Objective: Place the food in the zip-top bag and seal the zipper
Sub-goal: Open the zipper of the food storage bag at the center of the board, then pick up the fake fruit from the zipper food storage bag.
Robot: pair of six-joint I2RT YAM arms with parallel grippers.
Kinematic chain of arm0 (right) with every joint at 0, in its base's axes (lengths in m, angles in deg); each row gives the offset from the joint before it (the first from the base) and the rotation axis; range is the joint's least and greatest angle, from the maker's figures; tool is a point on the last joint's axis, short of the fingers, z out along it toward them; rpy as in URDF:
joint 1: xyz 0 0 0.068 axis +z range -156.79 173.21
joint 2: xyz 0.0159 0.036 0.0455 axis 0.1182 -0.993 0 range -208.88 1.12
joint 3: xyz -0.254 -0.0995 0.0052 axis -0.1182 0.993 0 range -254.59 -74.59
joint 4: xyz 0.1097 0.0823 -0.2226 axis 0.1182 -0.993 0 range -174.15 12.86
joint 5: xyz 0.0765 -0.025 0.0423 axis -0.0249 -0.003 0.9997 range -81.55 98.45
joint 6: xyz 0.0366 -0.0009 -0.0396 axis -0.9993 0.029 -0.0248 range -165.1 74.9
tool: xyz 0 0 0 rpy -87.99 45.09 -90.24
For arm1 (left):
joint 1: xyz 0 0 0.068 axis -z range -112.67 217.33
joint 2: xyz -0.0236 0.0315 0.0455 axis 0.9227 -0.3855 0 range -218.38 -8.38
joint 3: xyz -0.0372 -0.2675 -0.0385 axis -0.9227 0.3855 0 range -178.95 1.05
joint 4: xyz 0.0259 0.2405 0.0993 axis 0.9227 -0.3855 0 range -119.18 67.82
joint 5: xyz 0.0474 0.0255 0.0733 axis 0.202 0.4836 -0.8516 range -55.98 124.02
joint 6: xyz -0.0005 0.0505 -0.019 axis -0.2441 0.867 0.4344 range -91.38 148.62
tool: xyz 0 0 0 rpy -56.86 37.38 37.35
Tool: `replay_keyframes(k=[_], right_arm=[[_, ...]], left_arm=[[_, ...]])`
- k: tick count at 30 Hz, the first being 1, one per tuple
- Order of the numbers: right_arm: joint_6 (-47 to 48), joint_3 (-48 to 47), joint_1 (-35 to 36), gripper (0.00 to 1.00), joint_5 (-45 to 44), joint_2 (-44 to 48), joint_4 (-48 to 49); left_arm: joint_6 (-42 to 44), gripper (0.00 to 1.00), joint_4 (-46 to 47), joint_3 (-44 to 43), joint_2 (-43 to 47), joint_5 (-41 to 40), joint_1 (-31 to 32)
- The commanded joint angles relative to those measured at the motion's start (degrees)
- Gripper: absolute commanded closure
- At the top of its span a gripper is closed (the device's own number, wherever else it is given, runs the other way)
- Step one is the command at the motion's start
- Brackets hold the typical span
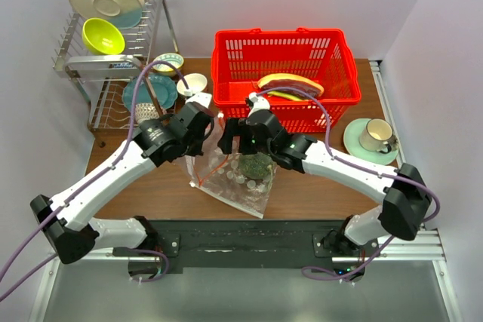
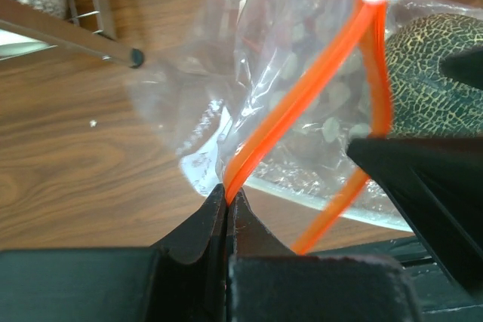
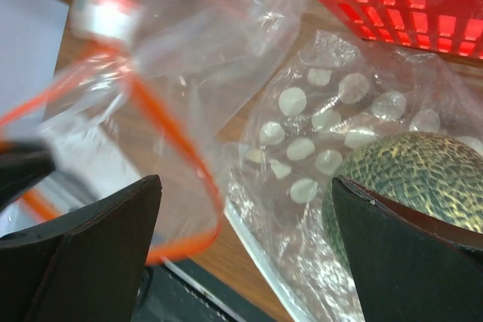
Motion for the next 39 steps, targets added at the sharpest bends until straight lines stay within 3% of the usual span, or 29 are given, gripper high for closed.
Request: replay_keyframes(k=[1, 11, 17, 21, 27, 39], right_arm=[[5.57, -2.18, -0.15, 0.01, 2.71, 5.47, -5.82], [4.27, 8.36, -0.15, 0.03, -2.81, 20.33, -19.35], [2.51, 11.89, -0.24, 0.3, -7.66, 22.71, -23.05], [2.42, 12.41, -0.5, 0.34, -8.36, 20.25, -24.11], [3.82, 15.22, -4.54, 0.47, -2.32, 17.61, -19.38], [6.72, 17.51, -10.87, 0.49, 8.95, 14.89, -13.21]], left_arm=[[0.17, 1.0, 8.78, 2.44, -0.51, 1.68, -0.15], [0.7, 1.0, 9.31, 1.83, -2.27, 1.24, -0.15], [0.87, 1.0, 9.4, 1.83, -2.19, 2.21, -0.15], [0.87, 1.0, 9.4, 1.92, -2.1, 2.64, -0.15], [0.44, 1.0, 9.67, 2.53, -2.01, 3.61, -0.06], [-0.18, 1.0, 9.84, 3.41, -1.13, 3.52, -0.06]])
